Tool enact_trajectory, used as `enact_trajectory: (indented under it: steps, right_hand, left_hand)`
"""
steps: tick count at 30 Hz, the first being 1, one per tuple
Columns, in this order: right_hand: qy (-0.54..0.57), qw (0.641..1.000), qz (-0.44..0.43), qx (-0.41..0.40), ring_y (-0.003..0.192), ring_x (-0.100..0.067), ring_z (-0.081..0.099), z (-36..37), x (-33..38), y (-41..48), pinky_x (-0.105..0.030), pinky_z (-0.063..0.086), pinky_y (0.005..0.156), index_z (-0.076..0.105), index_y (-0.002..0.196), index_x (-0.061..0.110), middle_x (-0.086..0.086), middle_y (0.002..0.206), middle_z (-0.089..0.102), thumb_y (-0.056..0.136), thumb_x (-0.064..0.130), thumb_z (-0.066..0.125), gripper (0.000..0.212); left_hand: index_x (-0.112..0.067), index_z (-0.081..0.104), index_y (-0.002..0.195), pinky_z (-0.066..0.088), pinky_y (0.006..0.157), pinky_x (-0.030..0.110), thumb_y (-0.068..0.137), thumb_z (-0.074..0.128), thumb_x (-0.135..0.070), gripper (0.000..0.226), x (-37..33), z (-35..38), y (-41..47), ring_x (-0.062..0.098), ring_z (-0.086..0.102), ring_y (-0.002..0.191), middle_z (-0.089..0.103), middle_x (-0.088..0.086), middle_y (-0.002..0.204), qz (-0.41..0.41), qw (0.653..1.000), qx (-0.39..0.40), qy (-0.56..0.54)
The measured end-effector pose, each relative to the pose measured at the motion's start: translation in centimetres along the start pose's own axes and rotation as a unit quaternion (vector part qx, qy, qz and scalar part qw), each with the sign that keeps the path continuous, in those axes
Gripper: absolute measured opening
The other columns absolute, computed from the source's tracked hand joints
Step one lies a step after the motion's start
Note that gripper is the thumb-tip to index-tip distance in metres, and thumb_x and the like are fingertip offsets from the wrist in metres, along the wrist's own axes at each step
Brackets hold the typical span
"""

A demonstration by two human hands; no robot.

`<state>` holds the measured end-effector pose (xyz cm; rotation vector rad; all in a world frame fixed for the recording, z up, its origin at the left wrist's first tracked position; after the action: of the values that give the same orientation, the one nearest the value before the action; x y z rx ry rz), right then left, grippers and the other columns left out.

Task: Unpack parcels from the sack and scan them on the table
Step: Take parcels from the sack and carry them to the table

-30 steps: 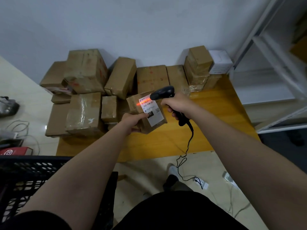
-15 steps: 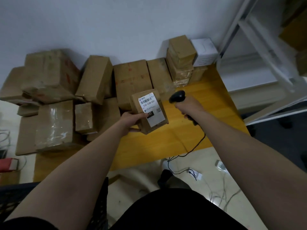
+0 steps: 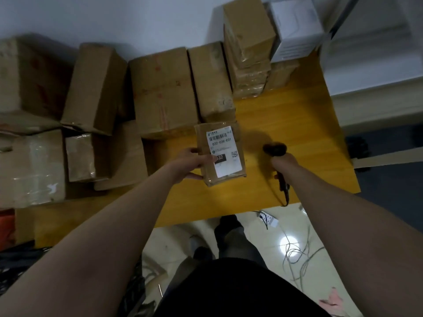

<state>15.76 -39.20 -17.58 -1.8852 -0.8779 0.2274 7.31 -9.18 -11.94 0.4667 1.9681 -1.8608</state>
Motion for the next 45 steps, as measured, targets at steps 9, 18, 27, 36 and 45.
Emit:
enact_trajectory:
  steps: [9, 18, 27, 36, 45]
  right_hand:
    - [-0.02, 0.999, 0.03, -0.027, 0.086, -0.029, 0.057, 1.0, -0.2, 1.2, -0.041, 0.05, 0.062, 0.045, 0.141, 0.003, -0.016, 0.106, 0.057, 0.101, 0.016, 0.057, 0.044]
    - [0.14, 0.98, -0.129, -0.055, 0.073, -0.03, 0.053, -0.4, 1.4, -6.1, -0.045, 0.049, 0.067, 0.063, 0.09, 0.017, -0.009, 0.084, 0.058, 0.096, 0.019, 0.056, 0.01]
    - [0.183, 0.933, -0.288, 0.111, 0.1, -0.025, 0.069, 5.5, -2.1, -21.7, -0.039, 0.059, 0.07, 0.056, 0.127, 0.023, 0.001, 0.12, 0.061, 0.094, 0.05, 0.07, 0.045]
    - [0.092, 0.918, -0.36, 0.141, 0.098, -0.027, 0.073, 12.4, -13.3, -36.1, -0.052, 0.06, 0.089, 0.063, 0.114, 0.028, 0.0, 0.111, 0.074, 0.095, 0.034, 0.071, 0.021]
    - [0.065, 0.908, -0.38, 0.162, 0.089, -0.026, 0.075, 18.2, -23.1, -44.9, -0.04, 0.06, 0.07, 0.061, 0.121, 0.022, -0.003, 0.108, 0.075, 0.099, 0.026, 0.065, 0.022]
  left_hand:
    - [-0.014, 0.05, 0.142, 0.064, 0.076, 0.044, 0.083, 0.086, -0.022, 0.07, 0.9, 0.7, -0.4, 0.019, 0.071, 0.111, 0.073, 0.002, 0.122, 0.018, 0.999, -0.021, -0.037]
    - [-0.016, 0.053, 0.141, 0.064, 0.081, 0.045, 0.082, 0.086, -0.032, 0.069, 3.2, 0.3, -6.2, 0.018, 0.069, 0.112, 0.072, 0.0, 0.123, 0.057, 0.998, -0.023, -0.023]
    - [-0.025, 0.062, 0.129, 0.063, 0.08, 0.041, 0.081, 0.085, -0.042, 0.056, 12.1, -0.9, -16.8, 0.022, 0.069, 0.113, 0.073, -0.003, 0.121, 0.108, 0.994, -0.008, 0.004]
    - [-0.028, 0.056, 0.114, 0.062, 0.073, 0.044, 0.073, 0.092, -0.038, 0.055, 25.1, -1.2, -29.2, 0.024, 0.07, 0.108, 0.08, -0.004, 0.102, 0.14, 0.986, -0.043, -0.079]
    - [-0.028, 0.062, 0.133, 0.055, 0.098, 0.05, 0.06, 0.094, -0.043, 0.081, 37.1, -0.8, -39.1, 0.019, 0.064, 0.122, 0.075, -0.006, 0.12, 0.184, 0.978, -0.051, -0.084]
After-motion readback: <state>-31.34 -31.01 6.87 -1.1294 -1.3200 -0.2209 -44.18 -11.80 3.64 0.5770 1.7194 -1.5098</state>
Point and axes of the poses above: each hand's wrist, its own y-axis towards the middle knuckle, its own z-axis out of the palm, x = y × z, the point moved 6 cm from there along y, towards the middle knuckle
